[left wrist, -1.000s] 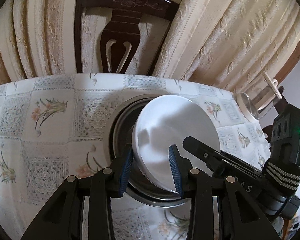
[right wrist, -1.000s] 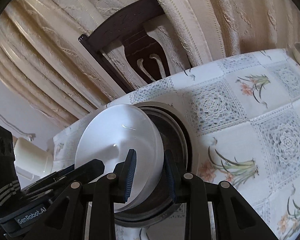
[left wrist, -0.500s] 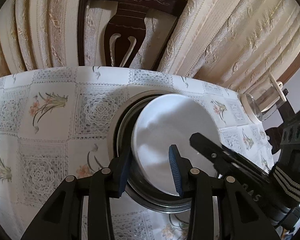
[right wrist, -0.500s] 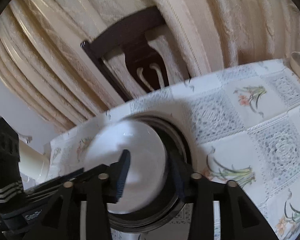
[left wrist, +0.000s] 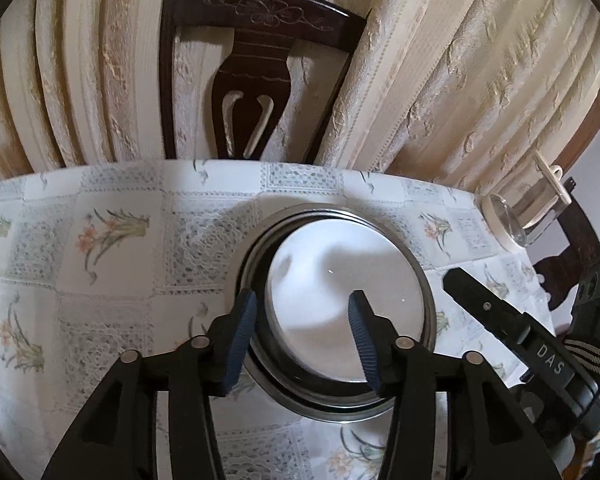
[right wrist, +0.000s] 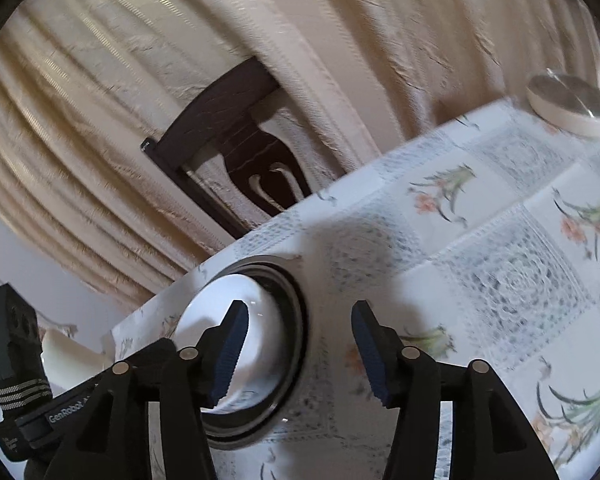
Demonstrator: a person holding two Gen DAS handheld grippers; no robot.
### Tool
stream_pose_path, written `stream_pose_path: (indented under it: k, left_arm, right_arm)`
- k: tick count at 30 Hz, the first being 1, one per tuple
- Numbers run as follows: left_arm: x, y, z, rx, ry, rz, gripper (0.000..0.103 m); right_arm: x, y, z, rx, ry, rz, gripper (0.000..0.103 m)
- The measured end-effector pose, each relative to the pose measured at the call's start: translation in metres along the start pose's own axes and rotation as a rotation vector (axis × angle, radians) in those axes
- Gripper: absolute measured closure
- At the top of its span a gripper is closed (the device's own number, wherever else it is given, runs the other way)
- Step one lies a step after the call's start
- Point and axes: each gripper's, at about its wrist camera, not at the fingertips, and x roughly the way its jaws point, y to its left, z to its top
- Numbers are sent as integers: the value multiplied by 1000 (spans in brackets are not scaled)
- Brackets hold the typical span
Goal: Organize plates and bowls
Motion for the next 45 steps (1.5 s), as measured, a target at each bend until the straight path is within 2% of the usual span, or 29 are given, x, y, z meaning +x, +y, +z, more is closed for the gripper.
stream_pose_path:
  k: [3,6,16,28,33,39,42,45]
  left_arm:
    - [-2,3,-1,-16,-6,6,41]
    - [-1,9,0,-52,-8,1,39]
    - [13,21,-1,-98,7,-23,39]
    - [32,23,-8,-85,37,-10,39]
    - [38,18,-13,-56,50,-15,39]
    - [45,12,-17,-29,55,-1,45]
    - [47,12,-18,-26,56,5,47]
    - [47,12,-19,-23,54,8,48]
  right_arm:
    - [1,-8,-1,31,5,11,41]
    - [2,-11,-3,45,14,23,38]
    - [12,-2,-11,12,53,59,35]
    - [33,11,-18,-56,104,19,35]
    - [37,11,-19,-62,117,34,35]
    - [39,13,-20,-76,122,59,41]
    - [40,16,-20,-93,125,73,47]
    - [40,19,-21,-109,120,60,48]
